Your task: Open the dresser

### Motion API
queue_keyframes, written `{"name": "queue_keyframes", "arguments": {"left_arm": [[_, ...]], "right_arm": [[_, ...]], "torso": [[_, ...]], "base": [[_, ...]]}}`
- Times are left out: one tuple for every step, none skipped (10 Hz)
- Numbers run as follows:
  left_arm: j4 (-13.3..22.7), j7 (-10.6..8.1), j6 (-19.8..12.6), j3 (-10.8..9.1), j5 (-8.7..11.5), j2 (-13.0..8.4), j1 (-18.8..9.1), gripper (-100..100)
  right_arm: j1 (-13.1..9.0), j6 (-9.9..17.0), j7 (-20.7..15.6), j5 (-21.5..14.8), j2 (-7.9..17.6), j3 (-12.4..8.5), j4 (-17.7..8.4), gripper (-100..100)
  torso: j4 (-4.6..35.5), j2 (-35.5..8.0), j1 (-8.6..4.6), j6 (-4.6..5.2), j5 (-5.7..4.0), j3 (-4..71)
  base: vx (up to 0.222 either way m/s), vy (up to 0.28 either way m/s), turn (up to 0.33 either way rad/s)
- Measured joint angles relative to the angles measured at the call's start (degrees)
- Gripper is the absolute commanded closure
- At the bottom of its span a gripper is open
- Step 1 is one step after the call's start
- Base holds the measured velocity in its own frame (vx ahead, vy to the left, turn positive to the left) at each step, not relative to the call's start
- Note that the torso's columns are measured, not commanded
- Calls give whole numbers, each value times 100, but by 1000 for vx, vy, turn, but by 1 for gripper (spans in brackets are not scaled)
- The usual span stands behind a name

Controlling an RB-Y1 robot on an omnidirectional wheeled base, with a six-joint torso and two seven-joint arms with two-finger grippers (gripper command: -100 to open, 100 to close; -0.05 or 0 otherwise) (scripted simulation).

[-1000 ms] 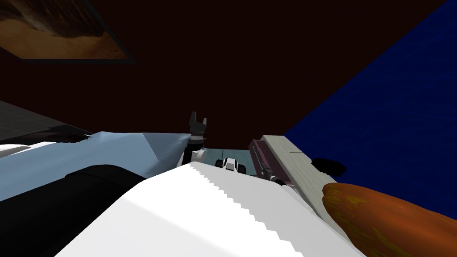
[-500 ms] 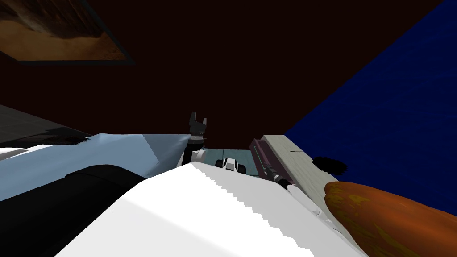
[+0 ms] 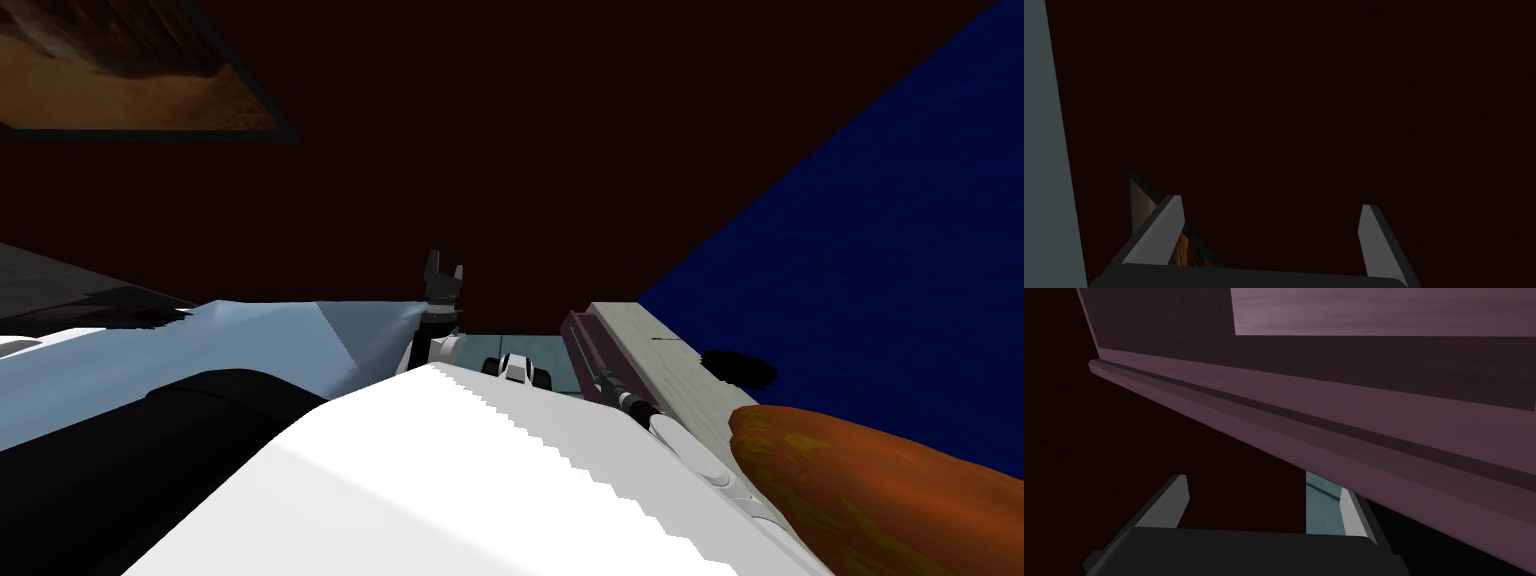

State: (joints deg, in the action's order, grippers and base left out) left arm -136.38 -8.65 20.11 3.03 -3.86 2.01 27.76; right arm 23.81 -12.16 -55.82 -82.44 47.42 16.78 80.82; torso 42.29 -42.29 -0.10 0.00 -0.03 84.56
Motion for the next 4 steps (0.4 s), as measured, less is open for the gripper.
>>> {"name": "queue_keyframes", "arguments": {"left_arm": [[0,0,0,0,0,0,0,0],[0,0,0,0,0,0,0,0],[0,0,0,0,0,0,0,0],[0,0,0,0,0,0,0,0]], "right_arm": [[0,0,0,0,0,0,0,0],[0,0,0,0,0,0,0,0],[0,0,0,0,0,0,0,0],[0,0,0,0,0,0,0,0]], "torso": [[0,0,3,0,1,0],[0,1,7,0,2,1],[0,1,10,0,3,1],[0,1,10,0,3,1]], "base": [[0,0,0],[0,0,0],[0,0,0],[0,0,0]]}}
